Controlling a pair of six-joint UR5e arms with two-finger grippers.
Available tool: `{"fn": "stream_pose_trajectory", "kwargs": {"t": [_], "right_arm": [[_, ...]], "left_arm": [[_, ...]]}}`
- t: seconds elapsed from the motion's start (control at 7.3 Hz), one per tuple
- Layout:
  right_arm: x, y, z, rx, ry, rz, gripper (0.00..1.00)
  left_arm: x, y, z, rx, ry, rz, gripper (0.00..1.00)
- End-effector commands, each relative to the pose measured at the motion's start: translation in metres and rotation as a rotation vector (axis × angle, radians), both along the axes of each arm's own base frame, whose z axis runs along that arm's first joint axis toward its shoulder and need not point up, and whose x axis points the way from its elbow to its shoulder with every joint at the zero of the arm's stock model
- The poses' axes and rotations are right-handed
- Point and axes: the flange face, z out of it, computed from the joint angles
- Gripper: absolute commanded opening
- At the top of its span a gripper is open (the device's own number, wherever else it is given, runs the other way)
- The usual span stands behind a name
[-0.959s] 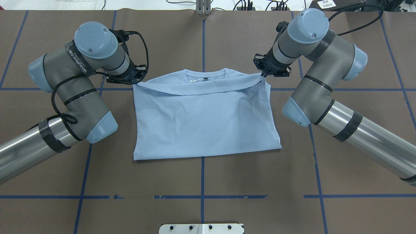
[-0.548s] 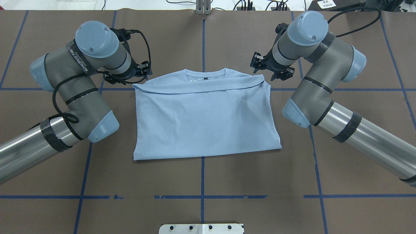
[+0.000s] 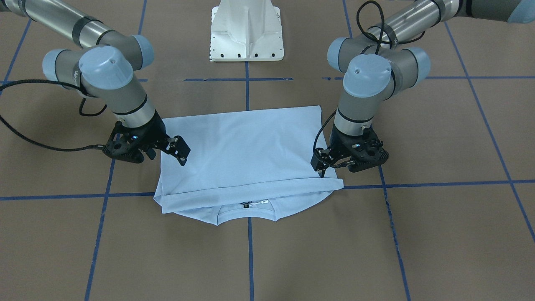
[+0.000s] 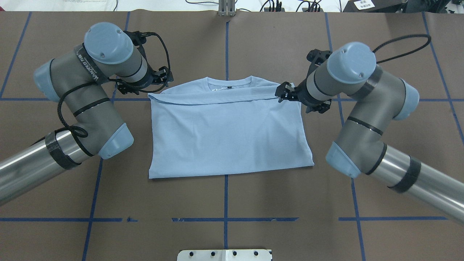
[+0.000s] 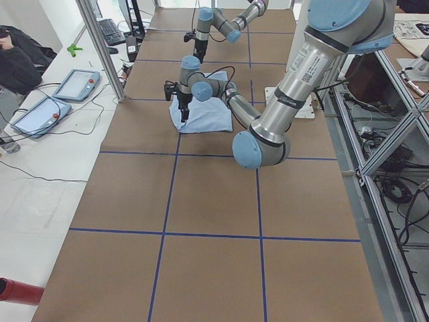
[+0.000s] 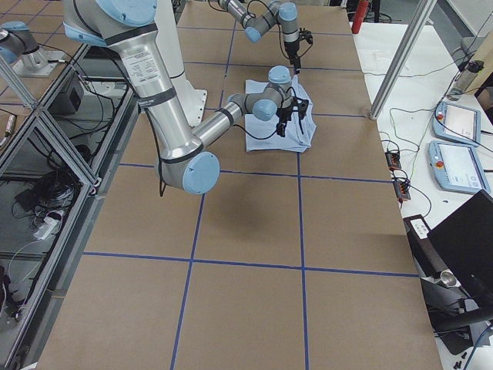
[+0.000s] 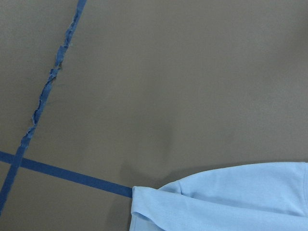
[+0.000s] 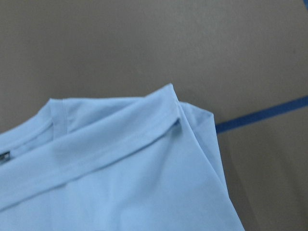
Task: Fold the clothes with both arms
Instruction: 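Move the right gripper down along the folded shirt's side edge and grasp it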
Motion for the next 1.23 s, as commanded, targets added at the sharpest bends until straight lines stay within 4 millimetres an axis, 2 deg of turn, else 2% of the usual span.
{"fn": "stream_pose_trajectory", "kwargs": {"t": [0.0,0.14,0.27,0.55,0.82,0.96,1.1], "right_arm": [[0.002,0.069,0.035,-0.002,0.039,-0.067,1.00],[-0.008,0.085,0.050,-0.016,0.061,-0.099,0.99],[-0.015,0.093,0.054,-0.020,0.068,-0.117,0.99],[-0.026,0.103,0.060,-0.025,0.080,-0.141,0.95],[-0.030,0.103,0.067,-0.034,0.091,-0.146,0.94],[-0.030,0.103,0.067,-0.036,0.091,-0.148,0.87],[-0.030,0.104,0.068,-0.041,0.090,-0.153,0.60]], "left_arm": [[-0.003,0.004,-0.009,-0.014,0.024,-0.028,1.00],[-0.003,0.005,-0.014,-0.012,0.031,-0.032,1.00],[-0.002,0.006,-0.014,-0.011,0.032,-0.031,1.00],[-0.002,0.006,-0.017,-0.010,0.036,-0.035,1.00],[-0.004,0.007,-0.020,-0.005,0.042,-0.035,1.00],[-0.005,0.009,-0.022,-0.004,0.045,-0.033,1.00],[-0.007,0.009,-0.025,-0.001,0.050,-0.036,1.00]]}}
